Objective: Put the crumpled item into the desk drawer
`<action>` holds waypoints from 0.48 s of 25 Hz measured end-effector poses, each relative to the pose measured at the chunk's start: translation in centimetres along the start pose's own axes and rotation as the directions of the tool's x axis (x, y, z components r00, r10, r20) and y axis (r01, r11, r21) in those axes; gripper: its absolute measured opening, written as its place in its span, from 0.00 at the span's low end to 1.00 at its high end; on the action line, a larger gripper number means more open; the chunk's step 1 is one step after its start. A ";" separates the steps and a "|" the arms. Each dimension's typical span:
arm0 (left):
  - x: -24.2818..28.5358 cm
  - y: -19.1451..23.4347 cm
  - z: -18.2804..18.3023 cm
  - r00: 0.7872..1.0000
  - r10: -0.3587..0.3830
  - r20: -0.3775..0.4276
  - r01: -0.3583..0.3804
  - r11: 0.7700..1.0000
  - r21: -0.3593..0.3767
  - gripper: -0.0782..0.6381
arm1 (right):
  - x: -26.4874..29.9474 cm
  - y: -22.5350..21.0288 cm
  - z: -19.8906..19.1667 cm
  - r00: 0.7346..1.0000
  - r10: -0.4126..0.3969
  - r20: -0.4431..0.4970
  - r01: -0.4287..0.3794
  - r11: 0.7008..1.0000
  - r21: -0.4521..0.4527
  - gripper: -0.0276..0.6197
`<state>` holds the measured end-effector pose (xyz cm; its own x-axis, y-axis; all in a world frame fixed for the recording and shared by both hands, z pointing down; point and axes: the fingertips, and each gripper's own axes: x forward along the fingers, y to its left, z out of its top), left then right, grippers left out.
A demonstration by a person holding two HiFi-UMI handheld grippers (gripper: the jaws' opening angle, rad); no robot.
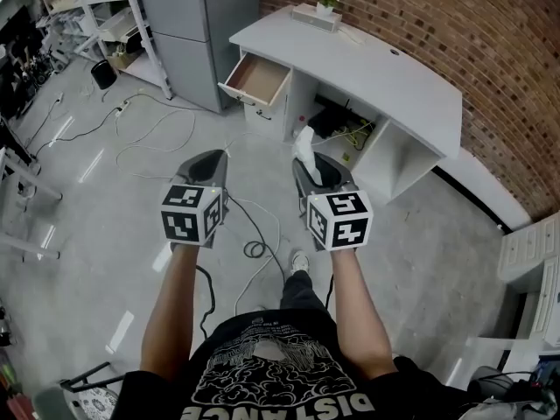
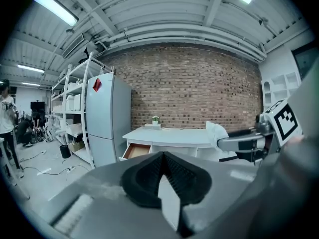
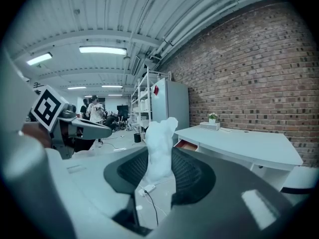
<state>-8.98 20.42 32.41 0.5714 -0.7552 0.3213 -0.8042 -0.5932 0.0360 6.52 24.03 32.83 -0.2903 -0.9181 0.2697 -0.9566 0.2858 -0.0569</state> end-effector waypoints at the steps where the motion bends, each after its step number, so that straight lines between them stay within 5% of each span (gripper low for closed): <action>1: 0.7 0.0 0.2 1.000 0.003 -0.003 -0.003 1.000 -0.001 0.11 | 0.5 -0.6 0.1 1.000 0.005 0.000 -0.005 1.000 0.001 0.27; 12: 10.3 0.0 3.1 0.998 0.059 -0.037 -0.059 0.998 -0.005 0.11 | 6.9 -9.0 1.7 0.997 0.070 -0.019 -0.070 0.997 0.016 0.27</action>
<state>-2.55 11.81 32.79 0.5164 -0.7780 0.3578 -0.8375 -0.5460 0.0214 13.06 14.63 33.61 -0.3563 -0.8904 0.2834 -0.9342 0.3449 -0.0911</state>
